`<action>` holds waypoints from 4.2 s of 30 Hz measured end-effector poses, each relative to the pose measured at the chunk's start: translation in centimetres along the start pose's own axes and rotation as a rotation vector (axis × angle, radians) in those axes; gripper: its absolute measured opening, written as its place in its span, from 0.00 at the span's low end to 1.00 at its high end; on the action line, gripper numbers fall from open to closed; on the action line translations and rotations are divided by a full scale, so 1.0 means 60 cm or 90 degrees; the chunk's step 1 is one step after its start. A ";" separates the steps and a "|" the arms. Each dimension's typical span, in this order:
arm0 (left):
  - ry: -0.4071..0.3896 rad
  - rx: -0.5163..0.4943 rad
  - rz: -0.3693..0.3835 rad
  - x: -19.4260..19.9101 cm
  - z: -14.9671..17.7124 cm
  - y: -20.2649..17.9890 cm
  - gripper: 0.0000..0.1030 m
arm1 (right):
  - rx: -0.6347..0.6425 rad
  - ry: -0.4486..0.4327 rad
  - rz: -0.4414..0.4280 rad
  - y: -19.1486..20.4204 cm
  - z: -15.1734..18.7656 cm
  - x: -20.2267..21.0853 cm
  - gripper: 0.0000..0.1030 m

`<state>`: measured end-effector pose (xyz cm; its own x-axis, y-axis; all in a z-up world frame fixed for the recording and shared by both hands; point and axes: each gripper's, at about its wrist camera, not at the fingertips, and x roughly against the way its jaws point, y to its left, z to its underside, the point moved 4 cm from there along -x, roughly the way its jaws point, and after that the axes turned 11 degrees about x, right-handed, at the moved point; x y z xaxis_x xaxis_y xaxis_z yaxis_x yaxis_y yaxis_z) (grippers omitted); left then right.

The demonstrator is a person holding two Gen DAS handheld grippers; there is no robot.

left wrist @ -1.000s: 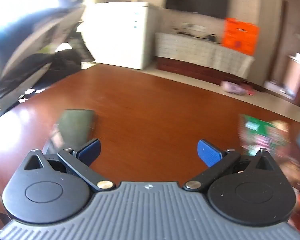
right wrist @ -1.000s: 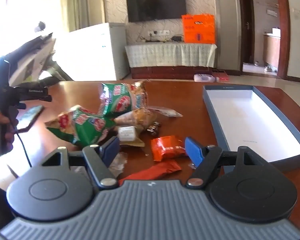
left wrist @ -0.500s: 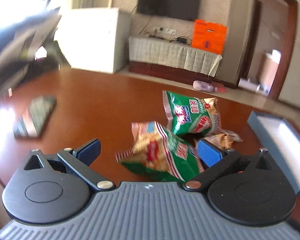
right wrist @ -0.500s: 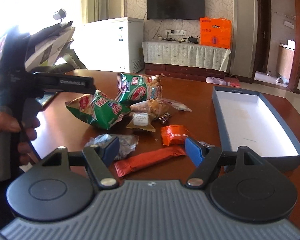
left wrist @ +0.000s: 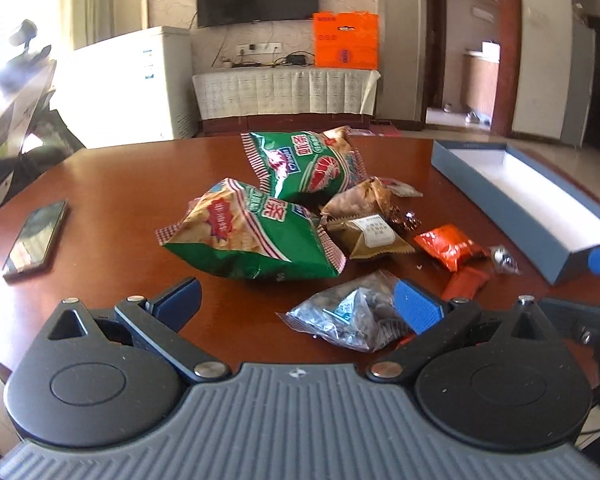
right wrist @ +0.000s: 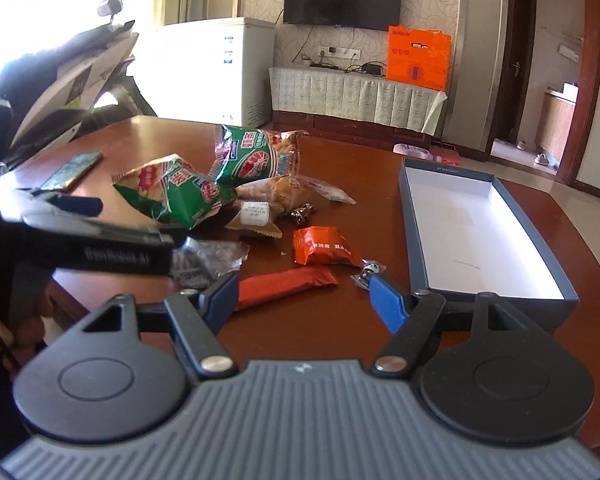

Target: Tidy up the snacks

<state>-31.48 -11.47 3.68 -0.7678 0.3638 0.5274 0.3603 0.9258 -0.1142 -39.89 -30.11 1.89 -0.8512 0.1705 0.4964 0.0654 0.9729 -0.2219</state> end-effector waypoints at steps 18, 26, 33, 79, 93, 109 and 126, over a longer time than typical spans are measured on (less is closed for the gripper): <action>0.026 -0.028 0.039 -0.055 0.030 0.001 0.77 | 0.017 -0.004 0.040 0.015 0.009 0.003 0.72; 0.036 -0.025 0.036 -0.083 0.037 -0.008 0.69 | -0.012 0.039 0.008 0.023 0.015 -0.039 0.59; 0.030 -0.001 -0.009 -0.097 0.033 0.009 0.72 | -0.108 0.073 -0.021 0.020 0.024 -0.075 0.59; 0.055 -0.022 0.059 -0.138 0.039 -0.032 0.09 | -0.019 0.100 -0.033 0.024 0.038 -0.100 0.24; 0.050 -0.007 0.056 -0.128 0.038 -0.024 0.04 | -0.013 0.045 -0.031 0.015 0.026 -0.059 0.24; 0.024 0.011 0.093 -0.110 0.029 -0.038 0.04 | -0.020 0.024 -0.032 0.007 0.021 -0.047 0.24; -0.013 -0.004 0.082 -0.102 -0.008 -0.064 0.04 | -0.030 -0.037 -0.026 -0.016 -0.010 -0.036 0.24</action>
<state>-27.90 -17.32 1.33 -0.7255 0.4815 0.4918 0.4594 0.8708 -0.1749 -37.82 -31.32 1.57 -0.8825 0.1224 0.4542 0.0532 0.9853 -0.1623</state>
